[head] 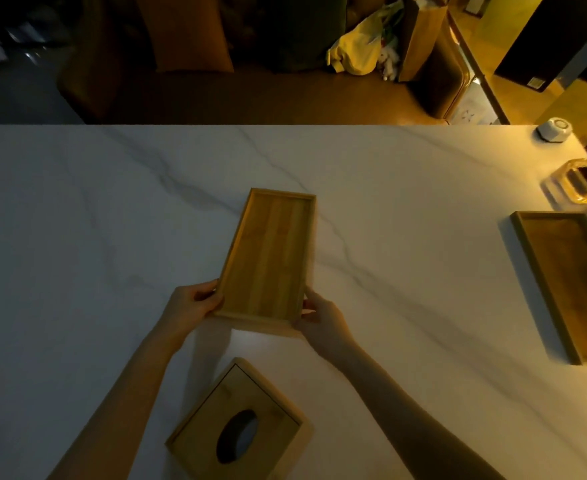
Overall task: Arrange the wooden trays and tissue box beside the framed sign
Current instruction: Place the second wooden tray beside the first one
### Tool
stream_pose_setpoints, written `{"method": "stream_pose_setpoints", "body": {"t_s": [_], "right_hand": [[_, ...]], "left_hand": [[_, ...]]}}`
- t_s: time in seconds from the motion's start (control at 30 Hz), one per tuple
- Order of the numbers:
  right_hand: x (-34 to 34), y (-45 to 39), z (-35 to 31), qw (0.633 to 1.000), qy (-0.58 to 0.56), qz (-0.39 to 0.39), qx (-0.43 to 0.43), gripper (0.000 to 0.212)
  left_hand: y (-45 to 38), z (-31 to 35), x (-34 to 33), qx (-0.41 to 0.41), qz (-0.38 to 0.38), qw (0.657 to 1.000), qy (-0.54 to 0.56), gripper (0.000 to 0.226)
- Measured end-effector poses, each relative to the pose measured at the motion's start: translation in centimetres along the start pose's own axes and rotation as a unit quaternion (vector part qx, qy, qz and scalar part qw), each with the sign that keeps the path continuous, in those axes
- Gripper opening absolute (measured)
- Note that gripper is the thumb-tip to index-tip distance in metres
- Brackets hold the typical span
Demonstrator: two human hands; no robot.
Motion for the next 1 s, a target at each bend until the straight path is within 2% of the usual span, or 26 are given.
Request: {"method": "stream_pose_setpoints", "body": {"t_s": [0.2,0.33,0.47,0.7,1.0], "right_hand": [[4.0,2.3,-0.3,0.995,-0.102,-0.001,0.014,0.053],[7.2,4.1,0.6,0.993,-0.118,0.011,0.028,0.058],[11.3,6.6,2.0,0.989,-0.133,0.031,0.052,0.059],[19.0,11.0,5.4,0.983,-0.153,0.079,0.066,0.058],[26.9,13.1,11.9,0.983,-0.148,0.108,-0.007,0.053]], "left_hand": [[1.6,0.9,-2.4,-0.004,-0.001,0.998,0.060,0.036],[3.6,2.7,-5.6,-0.031,0.004,0.996,0.081,0.035],[5.6,5.1,-9.8,-0.054,0.014,0.997,0.049,0.036],[7.5,7.8,-18.7,-0.092,-0.005,0.993,0.074,0.035],[6.9,8.4,-29.6,-0.124,-0.025,0.992,0.030,0.030]]}}
Point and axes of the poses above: each hand's wrist, its own y-axis away from the middle knuckle, its own x-axis out of the back of the hand, z = x × y, the point moved 1 cm from there along -y, towards the middle knuckle, and after that the axes turned 3 degrees about -z, right-handed, at the moved point
